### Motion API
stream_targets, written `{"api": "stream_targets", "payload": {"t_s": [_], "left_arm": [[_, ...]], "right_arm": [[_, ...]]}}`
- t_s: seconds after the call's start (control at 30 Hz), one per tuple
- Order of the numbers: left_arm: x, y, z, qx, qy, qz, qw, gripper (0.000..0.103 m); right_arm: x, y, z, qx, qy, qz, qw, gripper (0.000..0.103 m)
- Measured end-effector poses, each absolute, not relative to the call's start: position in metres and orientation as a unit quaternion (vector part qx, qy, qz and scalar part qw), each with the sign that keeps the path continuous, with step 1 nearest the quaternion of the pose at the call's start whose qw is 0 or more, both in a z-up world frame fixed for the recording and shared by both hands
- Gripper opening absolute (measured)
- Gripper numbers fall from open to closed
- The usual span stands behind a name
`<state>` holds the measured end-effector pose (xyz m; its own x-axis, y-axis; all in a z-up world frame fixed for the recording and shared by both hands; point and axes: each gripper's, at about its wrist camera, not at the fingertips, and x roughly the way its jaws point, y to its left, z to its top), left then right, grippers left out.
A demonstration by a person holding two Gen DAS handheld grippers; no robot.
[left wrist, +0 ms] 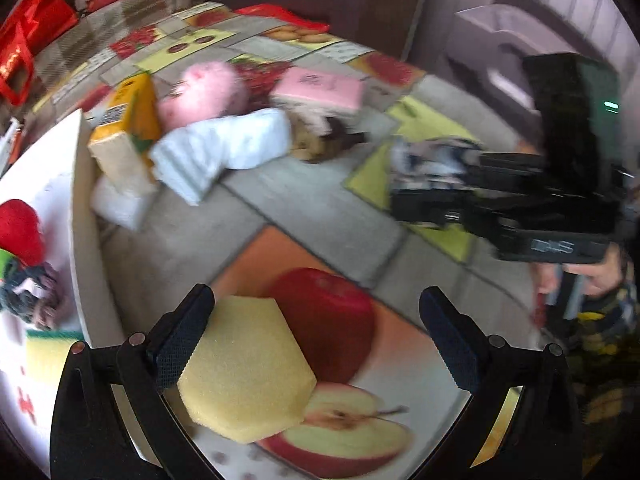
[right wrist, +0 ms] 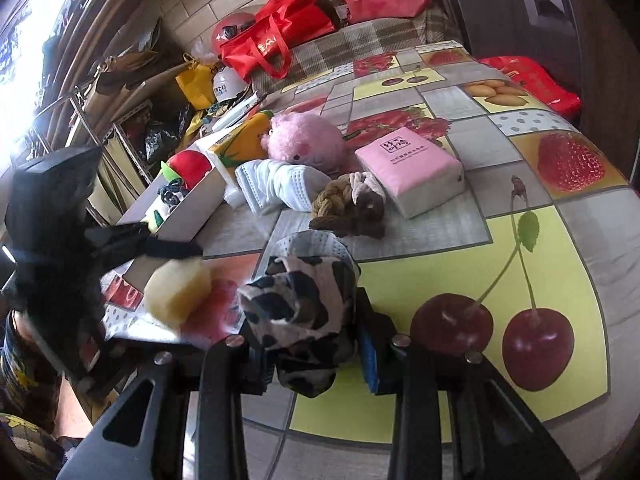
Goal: Organize soft objects
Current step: 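Grasp the yellow foam hexagon with the left tool while the right tool grasps the cow-print cloth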
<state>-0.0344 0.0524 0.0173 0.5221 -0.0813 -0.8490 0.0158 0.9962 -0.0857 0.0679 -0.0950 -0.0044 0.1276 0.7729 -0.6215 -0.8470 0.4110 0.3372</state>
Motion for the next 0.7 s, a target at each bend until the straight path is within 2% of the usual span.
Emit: {"api": "stream_targets", "payload": {"t_s": [0.1,0.3,0.7], "left_arm": [[-0.044,0.042,0.025,-0.046,0.472,-0.053,0.879,0.103],[-0.066,0.047,0.053,-0.008,0.428,-0.026,0.903,0.103],[-0.058,0.033,0.018,0.034,0.474,-0.033,0.879,0.102]], "right_arm": [[0.068,-0.095,-0.005,-0.05,0.379,0.54,0.749,0.034],[0.069,-0.095,-0.005,-0.049,0.379,0.541,0.749,0.034],[0.07,-0.095,-0.005,-0.044,0.381,0.542,0.748,0.034]]}}
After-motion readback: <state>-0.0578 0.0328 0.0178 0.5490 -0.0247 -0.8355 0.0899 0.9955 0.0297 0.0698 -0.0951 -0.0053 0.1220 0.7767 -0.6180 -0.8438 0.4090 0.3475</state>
